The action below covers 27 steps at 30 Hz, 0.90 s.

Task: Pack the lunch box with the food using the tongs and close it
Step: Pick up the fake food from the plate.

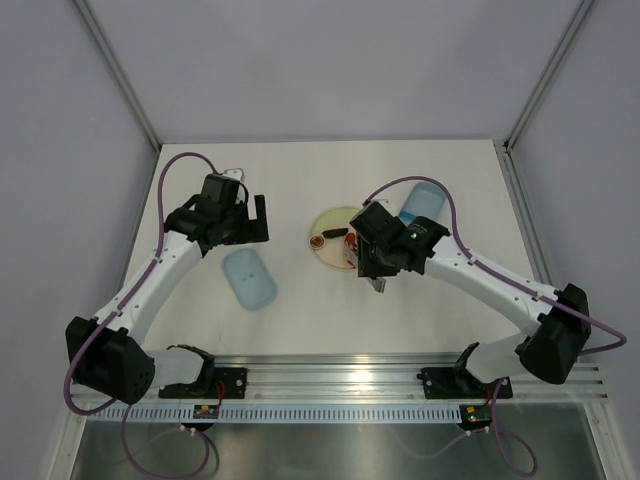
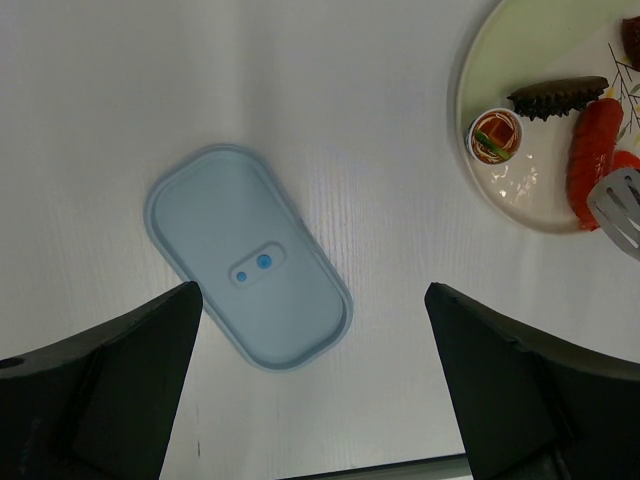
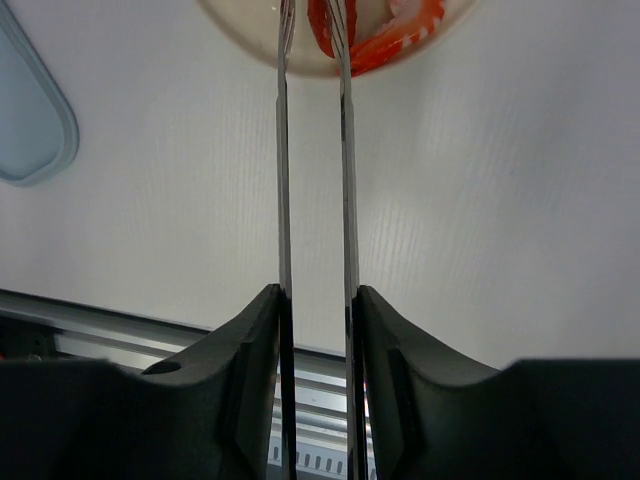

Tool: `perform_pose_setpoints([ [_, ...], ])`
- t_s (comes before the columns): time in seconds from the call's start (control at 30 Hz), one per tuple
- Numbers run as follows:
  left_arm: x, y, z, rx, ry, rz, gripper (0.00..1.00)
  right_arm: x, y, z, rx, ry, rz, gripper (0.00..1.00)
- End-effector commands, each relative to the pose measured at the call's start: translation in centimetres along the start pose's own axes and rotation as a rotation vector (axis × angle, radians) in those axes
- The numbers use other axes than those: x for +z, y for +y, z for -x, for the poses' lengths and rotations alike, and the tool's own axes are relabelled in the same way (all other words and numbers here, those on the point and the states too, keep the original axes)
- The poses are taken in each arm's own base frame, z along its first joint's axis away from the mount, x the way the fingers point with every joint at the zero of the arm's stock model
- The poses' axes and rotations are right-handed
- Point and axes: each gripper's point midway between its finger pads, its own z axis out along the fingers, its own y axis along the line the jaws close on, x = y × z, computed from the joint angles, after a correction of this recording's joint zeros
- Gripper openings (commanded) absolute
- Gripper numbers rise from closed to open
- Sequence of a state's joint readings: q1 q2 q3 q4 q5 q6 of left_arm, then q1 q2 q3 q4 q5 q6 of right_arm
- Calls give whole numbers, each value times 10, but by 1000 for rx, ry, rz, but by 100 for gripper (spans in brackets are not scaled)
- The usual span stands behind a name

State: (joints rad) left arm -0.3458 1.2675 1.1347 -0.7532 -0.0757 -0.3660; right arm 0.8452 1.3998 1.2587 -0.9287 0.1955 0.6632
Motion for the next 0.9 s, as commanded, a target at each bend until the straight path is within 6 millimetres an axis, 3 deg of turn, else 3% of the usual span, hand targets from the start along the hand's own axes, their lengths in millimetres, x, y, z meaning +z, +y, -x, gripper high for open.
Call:
perform_pose_setpoints([
  [0.0,0,-7,10,-1,-34,-25,99,-8,-2,23,19,-96,-40,43],
  [0.37,-1,-2,7,3,-34,-3,99,1,4,33,2,-101,-60,46],
  [0.87,0,-1,6,6,-31,2,99,33,8,20,-34,-22,-87,49],
])
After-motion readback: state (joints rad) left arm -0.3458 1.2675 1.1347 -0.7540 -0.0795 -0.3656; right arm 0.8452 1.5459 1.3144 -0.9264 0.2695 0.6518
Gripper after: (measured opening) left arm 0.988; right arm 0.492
